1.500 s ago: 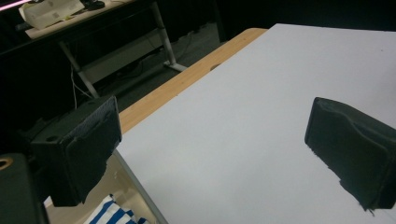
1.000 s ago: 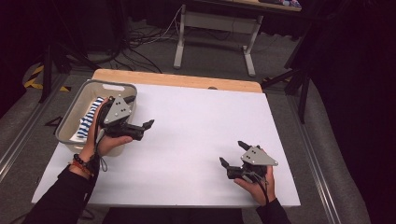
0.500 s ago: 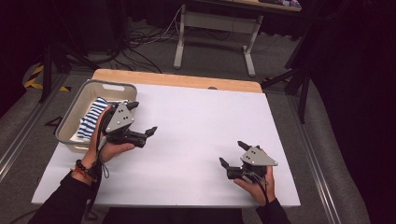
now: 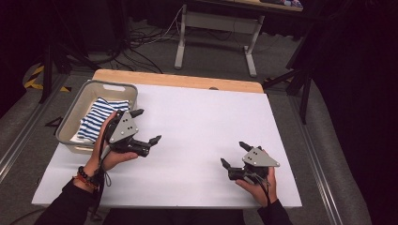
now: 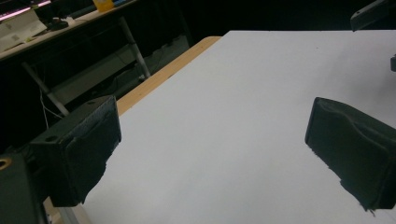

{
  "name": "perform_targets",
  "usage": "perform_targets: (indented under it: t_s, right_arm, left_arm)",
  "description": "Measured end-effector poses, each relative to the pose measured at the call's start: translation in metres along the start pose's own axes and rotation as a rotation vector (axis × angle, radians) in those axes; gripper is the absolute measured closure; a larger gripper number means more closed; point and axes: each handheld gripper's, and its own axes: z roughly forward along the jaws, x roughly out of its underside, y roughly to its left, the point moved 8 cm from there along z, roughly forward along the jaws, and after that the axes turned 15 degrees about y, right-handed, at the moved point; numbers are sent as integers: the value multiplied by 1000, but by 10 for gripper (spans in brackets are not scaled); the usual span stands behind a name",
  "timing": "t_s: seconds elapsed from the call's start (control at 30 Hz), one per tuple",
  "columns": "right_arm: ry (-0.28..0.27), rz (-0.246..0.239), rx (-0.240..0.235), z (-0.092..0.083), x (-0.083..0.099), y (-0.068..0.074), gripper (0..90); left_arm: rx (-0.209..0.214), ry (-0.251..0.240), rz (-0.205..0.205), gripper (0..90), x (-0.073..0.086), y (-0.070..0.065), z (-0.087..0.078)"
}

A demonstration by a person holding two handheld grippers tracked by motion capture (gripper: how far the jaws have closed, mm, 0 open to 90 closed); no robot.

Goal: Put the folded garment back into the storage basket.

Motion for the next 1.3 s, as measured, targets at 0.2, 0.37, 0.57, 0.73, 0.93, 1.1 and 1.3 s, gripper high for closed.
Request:
perform_targets:
  t_s: [0.2, 0.37, 0.57, 0.73, 0.93, 1.1, 1.3]
  right_arm:
    - [-5, -8, -9, 0, -1, 2, 136]
    - [-5, -11, -9, 0, -1, 3, 136]
    - [-9, -8, -11, -1, -1, 4, 136]
    - [-8, -20, -14, 0, -1, 8, 136]
    - [-11, -25, -17, 2, -1, 13, 136]
    - [-7, -50, -16, 4, 0, 17, 136]
    - [-4, -43, -9, 2, 5, 16, 136]
  left_arm:
    - [19, -7, 13, 49, 3, -13, 0]
    - [29, 4, 26, 49, 7, -20, 2]
    - [19, 23, 59, 55, 15, -29, 5]
    - [31, 27, 68, 57, 22, -36, 6]
    - [34, 34, 65, 60, 31, -40, 7]
    - [35, 44, 65, 61, 40, -44, 6]
    - [45, 57, 68, 61, 53, -49, 6]
